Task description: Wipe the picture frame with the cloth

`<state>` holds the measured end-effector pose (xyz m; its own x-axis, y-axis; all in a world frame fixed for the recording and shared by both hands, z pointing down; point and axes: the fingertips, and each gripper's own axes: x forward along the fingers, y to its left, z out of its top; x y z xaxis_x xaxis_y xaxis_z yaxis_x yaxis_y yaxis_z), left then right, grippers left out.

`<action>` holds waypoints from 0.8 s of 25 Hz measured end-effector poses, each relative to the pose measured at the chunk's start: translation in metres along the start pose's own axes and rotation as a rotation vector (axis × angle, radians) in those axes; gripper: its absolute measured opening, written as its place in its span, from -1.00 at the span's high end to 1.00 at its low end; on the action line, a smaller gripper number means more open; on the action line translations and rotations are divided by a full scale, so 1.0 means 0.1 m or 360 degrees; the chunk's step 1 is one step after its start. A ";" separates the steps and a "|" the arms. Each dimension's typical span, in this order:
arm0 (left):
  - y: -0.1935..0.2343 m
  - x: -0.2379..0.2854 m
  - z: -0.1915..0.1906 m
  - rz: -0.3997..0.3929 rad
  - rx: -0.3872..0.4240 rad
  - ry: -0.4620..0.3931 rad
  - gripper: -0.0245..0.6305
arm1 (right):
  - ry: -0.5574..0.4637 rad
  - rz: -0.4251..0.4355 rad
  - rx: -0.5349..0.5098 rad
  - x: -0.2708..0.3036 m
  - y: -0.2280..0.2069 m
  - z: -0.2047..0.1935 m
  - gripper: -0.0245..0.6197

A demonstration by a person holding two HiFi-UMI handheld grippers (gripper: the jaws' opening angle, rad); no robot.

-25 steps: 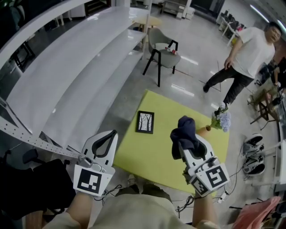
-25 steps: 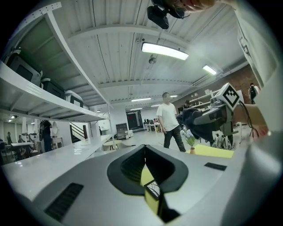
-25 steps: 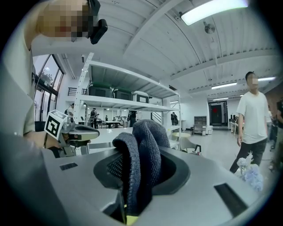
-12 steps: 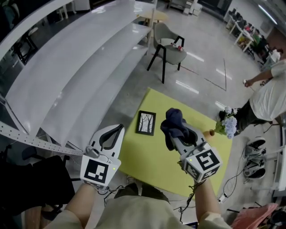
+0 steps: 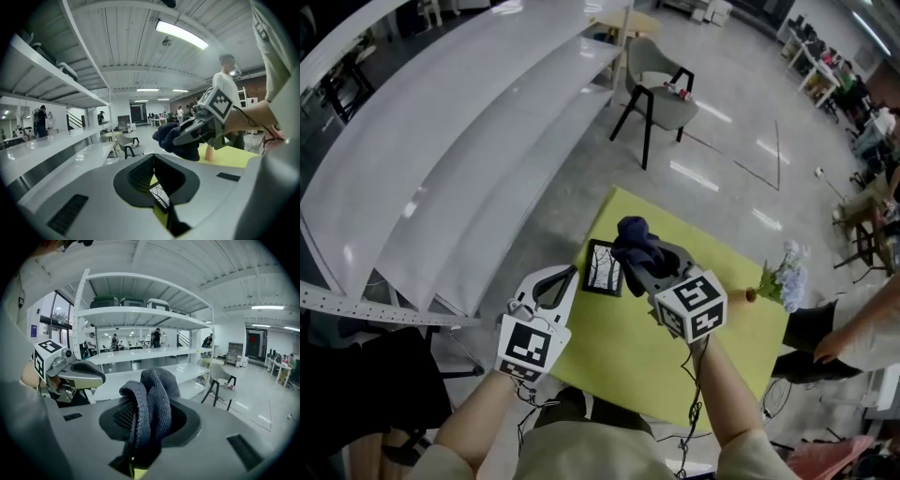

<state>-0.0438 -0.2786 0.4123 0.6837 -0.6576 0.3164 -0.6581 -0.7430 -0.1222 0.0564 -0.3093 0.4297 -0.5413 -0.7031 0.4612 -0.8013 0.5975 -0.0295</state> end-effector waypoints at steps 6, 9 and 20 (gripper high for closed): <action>0.00 0.52 -0.63 -0.0065 -0.0056 0.0171 0.90 | 0.0171 0.0077 0.0009 0.71 -0.18 -0.53 0.56; -0.03 0.73 -0.93 -0.0105 -0.0098 0.0249 0.90 | 0.0263 0.0117 0.0006 1.02 -0.22 -0.78 0.56; -0.23 1.27 -1.94 -0.0226 -0.0257 0.0542 0.90 | 0.0513 0.0193 0.0002 1.77 -0.28 -1.57 0.56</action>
<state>-0.0025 -0.3207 0.6376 0.6458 -0.4505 0.6164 -0.6240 -0.7767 0.0862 0.0232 -0.3898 0.6512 -0.5244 -0.4688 0.7108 -0.7365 0.6686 -0.1024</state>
